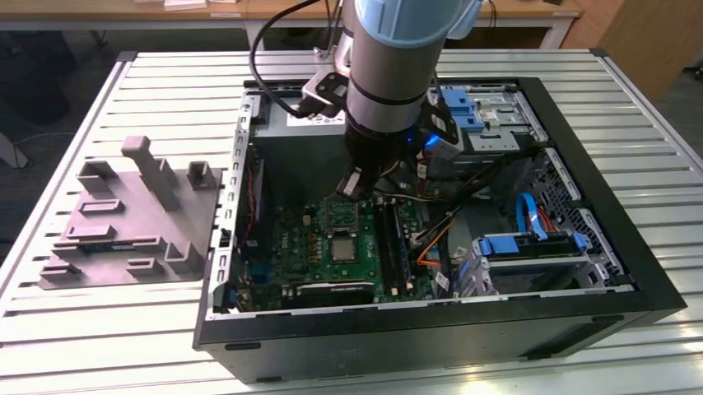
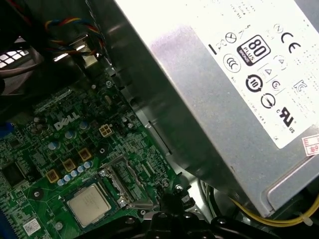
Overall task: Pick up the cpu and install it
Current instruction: 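Close the cpu cover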
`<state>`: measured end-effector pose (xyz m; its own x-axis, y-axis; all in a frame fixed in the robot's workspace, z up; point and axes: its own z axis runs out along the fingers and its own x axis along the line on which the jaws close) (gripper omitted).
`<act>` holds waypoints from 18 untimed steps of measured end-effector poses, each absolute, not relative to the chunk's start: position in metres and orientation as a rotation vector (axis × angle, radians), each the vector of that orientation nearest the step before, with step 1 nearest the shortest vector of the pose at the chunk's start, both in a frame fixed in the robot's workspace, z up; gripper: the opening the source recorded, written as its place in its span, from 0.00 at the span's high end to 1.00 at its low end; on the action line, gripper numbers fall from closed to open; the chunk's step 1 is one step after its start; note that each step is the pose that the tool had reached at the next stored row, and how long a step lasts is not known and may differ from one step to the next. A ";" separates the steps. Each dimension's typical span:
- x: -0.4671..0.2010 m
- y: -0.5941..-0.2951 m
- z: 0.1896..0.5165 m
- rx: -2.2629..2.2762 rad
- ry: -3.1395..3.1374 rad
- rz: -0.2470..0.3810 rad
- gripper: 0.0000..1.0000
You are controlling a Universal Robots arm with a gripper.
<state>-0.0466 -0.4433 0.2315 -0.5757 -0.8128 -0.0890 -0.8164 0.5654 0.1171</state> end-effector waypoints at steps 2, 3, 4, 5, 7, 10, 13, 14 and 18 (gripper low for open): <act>-0.047 -0.443 0.233 -1.441 2.754 0.227 0.89; -0.047 -0.443 0.235 -1.447 2.752 0.227 0.89; -0.047 -0.443 0.236 -1.454 2.748 0.227 0.89; -0.047 -0.443 0.236 -1.463 2.744 0.227 0.89; -0.047 -0.443 0.237 -1.490 2.731 0.228 0.89; -0.047 -0.443 0.239 -1.532 2.710 0.228 0.89; -0.047 -0.443 0.241 -1.556 2.698 0.229 0.89; -0.047 -0.443 0.242 -1.560 2.696 0.229 0.89; -0.047 -0.443 0.245 -1.569 2.691 0.229 0.89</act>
